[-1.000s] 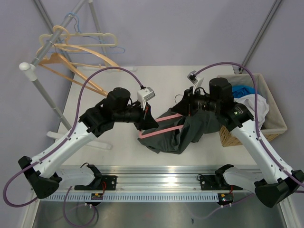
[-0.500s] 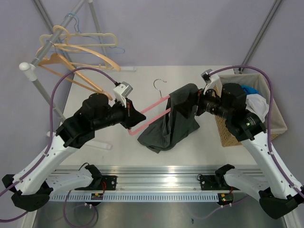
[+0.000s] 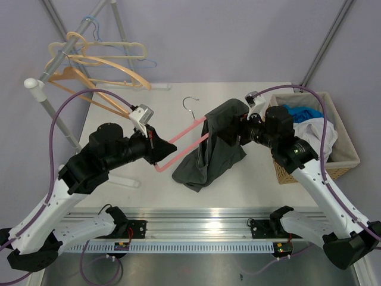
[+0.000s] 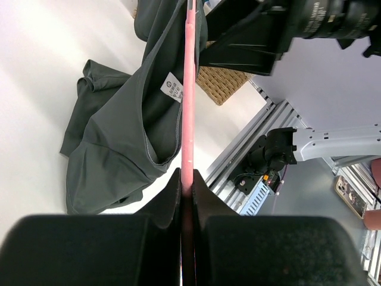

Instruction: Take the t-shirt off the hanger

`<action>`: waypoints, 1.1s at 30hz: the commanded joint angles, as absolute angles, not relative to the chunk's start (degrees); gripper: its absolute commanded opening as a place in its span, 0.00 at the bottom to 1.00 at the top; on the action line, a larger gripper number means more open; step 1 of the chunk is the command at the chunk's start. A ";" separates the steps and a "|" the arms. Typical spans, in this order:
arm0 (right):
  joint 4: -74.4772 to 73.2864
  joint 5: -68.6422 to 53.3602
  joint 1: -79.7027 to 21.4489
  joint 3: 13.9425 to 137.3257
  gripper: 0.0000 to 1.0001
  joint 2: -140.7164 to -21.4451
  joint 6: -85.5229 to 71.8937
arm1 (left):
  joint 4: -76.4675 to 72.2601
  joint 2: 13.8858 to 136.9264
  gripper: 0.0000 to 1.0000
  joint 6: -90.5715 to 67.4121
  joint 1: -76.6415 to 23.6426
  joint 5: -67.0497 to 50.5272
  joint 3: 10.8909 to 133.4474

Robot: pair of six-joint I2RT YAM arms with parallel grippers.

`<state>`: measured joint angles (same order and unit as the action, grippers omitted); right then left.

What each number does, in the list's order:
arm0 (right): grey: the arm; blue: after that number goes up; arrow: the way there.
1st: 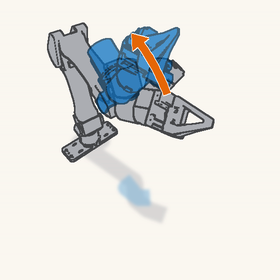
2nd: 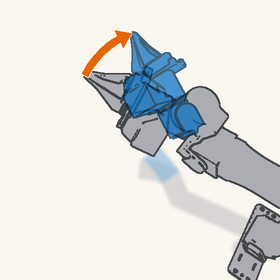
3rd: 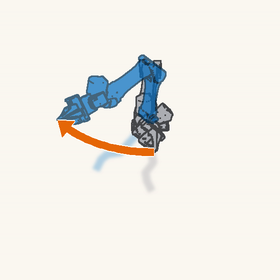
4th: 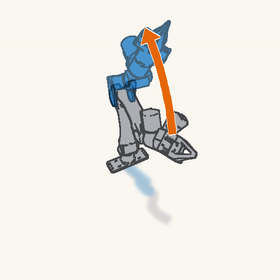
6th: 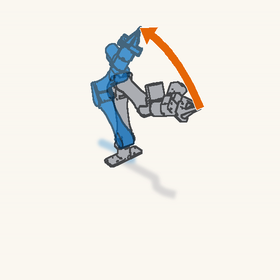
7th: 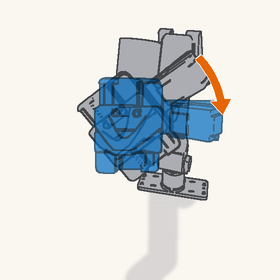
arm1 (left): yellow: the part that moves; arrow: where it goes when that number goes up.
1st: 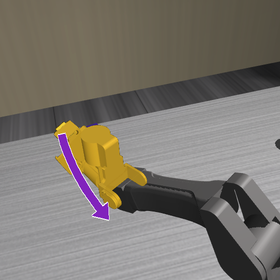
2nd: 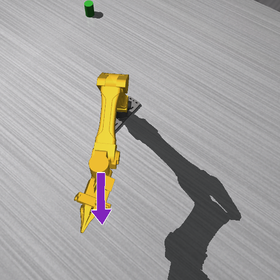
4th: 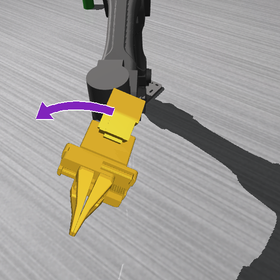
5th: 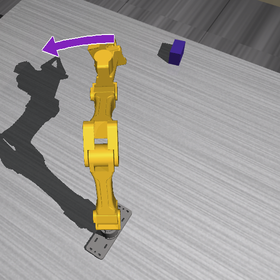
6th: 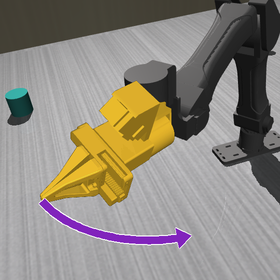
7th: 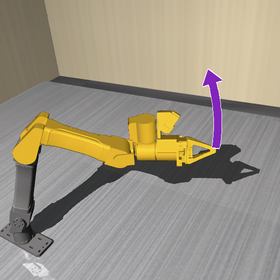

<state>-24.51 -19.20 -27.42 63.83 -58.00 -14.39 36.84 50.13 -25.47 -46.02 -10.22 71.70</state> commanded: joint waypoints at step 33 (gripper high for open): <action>-33.40 -7.53 -5.54 96.85 0.00 -76.89 -20.74 | 34.63 33.93 0.00 -27.15 -46.14 6.32 62.41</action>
<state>-33.85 -4.23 -5.72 92.97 -75.77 -18.31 37.85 36.58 -25.69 -46.06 0.97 62.78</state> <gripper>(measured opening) 0.006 0.030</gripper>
